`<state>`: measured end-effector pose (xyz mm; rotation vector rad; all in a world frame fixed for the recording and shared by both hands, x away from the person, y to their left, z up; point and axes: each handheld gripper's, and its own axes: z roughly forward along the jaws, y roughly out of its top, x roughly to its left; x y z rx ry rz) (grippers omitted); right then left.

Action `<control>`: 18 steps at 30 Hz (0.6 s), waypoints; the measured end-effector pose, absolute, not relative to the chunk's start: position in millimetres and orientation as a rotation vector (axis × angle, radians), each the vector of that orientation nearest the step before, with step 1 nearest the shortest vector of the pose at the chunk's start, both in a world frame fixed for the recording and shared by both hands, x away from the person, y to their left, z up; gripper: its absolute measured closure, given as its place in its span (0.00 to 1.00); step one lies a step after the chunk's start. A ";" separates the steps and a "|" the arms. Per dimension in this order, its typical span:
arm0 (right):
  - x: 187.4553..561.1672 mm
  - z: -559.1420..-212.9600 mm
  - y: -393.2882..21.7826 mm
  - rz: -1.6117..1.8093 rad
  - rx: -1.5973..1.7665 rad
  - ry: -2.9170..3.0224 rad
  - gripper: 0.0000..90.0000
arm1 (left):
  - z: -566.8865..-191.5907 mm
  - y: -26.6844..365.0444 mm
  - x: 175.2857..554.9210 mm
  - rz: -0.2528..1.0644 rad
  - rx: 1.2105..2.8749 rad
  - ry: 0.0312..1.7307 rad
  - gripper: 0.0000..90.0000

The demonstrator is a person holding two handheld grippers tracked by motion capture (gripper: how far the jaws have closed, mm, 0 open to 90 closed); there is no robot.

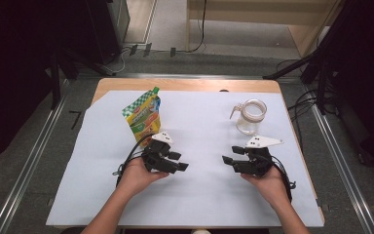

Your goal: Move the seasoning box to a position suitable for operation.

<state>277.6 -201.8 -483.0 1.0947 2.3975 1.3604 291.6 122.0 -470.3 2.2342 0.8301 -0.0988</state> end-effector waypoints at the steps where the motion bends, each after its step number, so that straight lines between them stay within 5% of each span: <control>1: 277.5 -482.9 -201.2 1.355 1.086 2.420 0.52 | -470.1 122.2 291.8 -0.096 2.234 0.828 0.50; 18: 281.4 -478.3 -203.8 1.362 1.095 2.459 0.58 | -473.3 124.0 297.6 -0.075 2.241 0.802 0.47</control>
